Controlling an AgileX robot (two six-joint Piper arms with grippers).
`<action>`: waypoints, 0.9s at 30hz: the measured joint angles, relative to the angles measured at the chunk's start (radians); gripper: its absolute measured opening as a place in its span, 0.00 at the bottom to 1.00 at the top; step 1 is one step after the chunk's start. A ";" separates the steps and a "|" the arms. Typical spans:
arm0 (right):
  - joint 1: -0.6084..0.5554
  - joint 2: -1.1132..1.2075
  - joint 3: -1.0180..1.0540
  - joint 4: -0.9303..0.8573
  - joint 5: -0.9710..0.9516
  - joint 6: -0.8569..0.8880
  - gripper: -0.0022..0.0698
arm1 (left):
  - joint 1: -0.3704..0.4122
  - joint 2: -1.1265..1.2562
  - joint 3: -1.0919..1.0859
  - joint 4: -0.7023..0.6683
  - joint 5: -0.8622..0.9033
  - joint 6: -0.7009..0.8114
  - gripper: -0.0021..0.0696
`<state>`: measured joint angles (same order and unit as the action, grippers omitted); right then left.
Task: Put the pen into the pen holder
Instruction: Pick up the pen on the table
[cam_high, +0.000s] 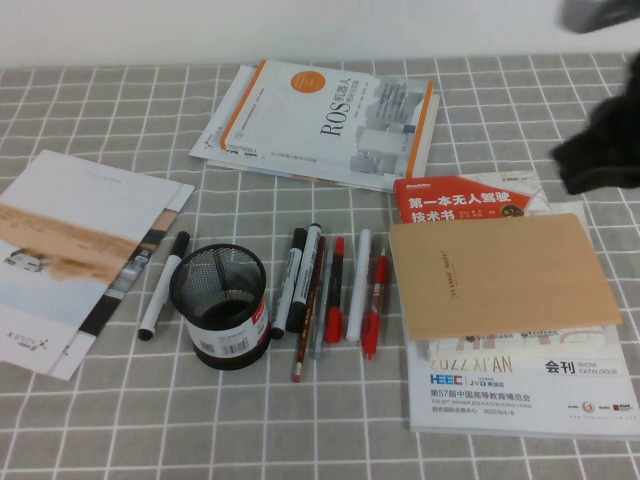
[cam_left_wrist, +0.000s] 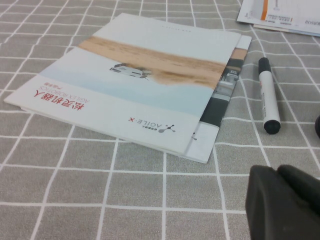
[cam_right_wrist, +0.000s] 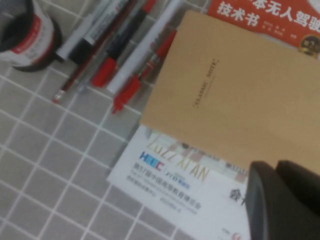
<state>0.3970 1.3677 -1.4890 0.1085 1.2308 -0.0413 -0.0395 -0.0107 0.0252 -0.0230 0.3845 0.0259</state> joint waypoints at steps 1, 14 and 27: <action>0.032 0.037 -0.031 -0.037 0.008 0.017 0.01 | 0.000 0.000 0.000 0.000 0.000 0.000 0.02; 0.257 0.478 -0.337 -0.122 0.015 0.108 0.01 | 0.000 0.000 0.000 0.000 0.000 0.000 0.02; 0.262 0.759 -0.536 -0.097 0.013 0.273 0.02 | 0.000 0.000 0.000 0.000 0.000 0.000 0.02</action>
<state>0.6585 2.1265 -2.0246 0.0119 1.2436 0.2316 -0.0395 -0.0107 0.0252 -0.0230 0.3845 0.0259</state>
